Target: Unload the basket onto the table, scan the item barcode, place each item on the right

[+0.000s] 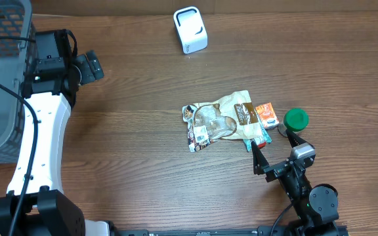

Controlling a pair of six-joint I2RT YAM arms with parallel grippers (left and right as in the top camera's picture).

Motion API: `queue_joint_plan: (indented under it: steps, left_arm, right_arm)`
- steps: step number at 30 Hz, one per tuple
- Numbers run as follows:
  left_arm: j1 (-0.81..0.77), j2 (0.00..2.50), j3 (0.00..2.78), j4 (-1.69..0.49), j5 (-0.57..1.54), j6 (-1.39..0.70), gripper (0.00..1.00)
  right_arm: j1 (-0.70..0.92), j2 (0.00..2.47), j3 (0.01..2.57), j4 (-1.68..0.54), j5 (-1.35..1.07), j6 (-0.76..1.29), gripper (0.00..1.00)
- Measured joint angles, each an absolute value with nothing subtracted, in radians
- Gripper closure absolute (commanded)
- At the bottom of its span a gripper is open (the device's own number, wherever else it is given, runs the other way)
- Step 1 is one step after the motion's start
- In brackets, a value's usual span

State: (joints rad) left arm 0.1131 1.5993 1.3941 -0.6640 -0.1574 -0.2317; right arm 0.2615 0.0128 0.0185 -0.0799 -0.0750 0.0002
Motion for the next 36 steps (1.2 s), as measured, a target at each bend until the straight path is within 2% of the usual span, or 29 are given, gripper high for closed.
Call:
queue_joint_plan:
  steps: [31,36]
  left_arm:
    - [0.113,1.599,1.394,-0.665,-0.157,-0.232,0.00]
    - [0.108,1.552,1.394,-0.727,-0.158,-0.232,0.00]
  right_arm:
    - [0.262,0.013,0.019,-0.080,-0.075,0.000,0.00]
    - [0.262,0.013,0.019,-0.081,-0.075,0.000,0.00]
